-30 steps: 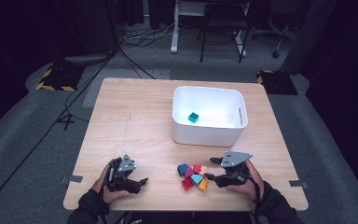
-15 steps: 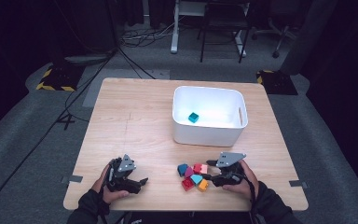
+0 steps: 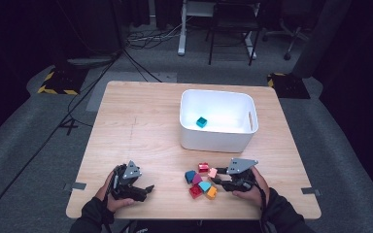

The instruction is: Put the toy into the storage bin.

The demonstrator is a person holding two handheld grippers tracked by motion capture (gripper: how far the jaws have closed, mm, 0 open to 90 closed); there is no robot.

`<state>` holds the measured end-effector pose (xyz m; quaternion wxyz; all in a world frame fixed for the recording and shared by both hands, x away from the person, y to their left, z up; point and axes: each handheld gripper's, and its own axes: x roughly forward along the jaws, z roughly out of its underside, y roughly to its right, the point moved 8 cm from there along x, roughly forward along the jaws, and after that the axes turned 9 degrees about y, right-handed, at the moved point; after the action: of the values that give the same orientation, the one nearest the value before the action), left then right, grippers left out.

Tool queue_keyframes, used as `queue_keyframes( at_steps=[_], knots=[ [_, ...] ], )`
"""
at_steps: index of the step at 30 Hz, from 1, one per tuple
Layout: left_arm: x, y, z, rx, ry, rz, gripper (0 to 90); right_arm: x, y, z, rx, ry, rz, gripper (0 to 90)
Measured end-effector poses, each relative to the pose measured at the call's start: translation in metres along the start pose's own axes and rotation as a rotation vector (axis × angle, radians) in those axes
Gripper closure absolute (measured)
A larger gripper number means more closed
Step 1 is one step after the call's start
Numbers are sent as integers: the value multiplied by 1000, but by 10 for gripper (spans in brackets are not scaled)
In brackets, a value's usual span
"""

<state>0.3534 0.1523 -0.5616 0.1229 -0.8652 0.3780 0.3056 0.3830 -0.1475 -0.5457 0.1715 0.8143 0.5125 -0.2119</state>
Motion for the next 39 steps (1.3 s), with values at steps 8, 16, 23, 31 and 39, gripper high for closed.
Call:
queue_keyframes(
  at_steps=[8, 16, 23, 31, 39],
  knots=[
    [0, 0, 0, 0, 0, -1, 126, -5, 3, 1, -5, 1, 12, 591],
    [0, 0, 0, 0, 0, -1, 127, -18, 11, -4, 18, 34, 48, 592],
    [0, 0, 0, 0, 0, -1, 127, -32, 19, -13, 23, 75, 83, 592],
    [0, 0, 0, 2, -2, -1, 127, -43, 26, -18, 38, 92, 107, 593],
    [0, 0, 0, -5, 1, 2, 126, -55, 31, -28, 37, 110, 128, 593]
  ],
)
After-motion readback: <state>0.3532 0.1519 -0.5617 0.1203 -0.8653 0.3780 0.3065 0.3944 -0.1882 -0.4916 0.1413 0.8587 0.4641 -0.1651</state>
